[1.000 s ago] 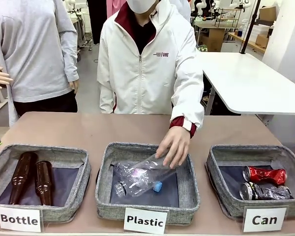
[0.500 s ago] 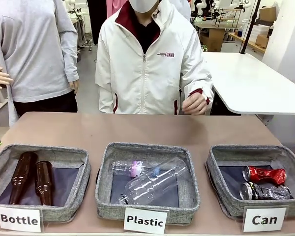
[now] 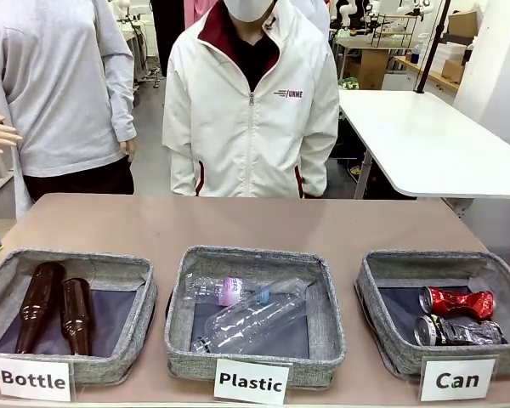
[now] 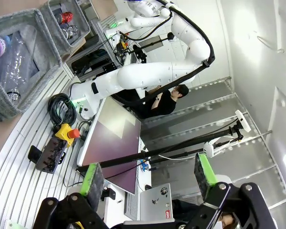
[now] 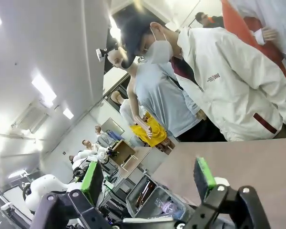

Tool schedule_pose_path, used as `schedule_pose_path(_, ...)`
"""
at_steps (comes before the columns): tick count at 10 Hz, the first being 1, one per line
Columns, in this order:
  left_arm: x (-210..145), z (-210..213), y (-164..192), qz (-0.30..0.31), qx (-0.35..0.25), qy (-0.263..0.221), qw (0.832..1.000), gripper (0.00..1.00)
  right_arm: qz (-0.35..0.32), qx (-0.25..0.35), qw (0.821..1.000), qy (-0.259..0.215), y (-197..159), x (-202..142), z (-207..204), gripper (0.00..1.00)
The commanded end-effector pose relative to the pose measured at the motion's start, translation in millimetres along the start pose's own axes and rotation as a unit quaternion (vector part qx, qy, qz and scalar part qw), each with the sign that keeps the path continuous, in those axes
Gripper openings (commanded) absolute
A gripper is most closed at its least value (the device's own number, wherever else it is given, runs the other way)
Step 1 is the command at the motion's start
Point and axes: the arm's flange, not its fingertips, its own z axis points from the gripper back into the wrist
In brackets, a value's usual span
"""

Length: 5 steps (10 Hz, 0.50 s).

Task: Sort the can waste into the basket.
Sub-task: Pick up the can waste from the table and place it in the right Fabric basket.

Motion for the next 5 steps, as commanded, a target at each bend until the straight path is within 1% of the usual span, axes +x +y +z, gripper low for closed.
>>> schedule_pose_path(1, -1.6, 0.2, -2.7, -0.003, -0.01, -0.002, 1.0, 1.0, -0.007, 0.008, 1.0, -0.01, 2.2, 3.2, -1.6, 1.0)
schedule_pose_path(5, -1.6, 0.2, -2.7, -0.003, -0.01, -0.002, 1.0, 1.0, -0.007, 0.008, 1.0, -0.01, 2.2, 3.2, -1.6, 1.0)
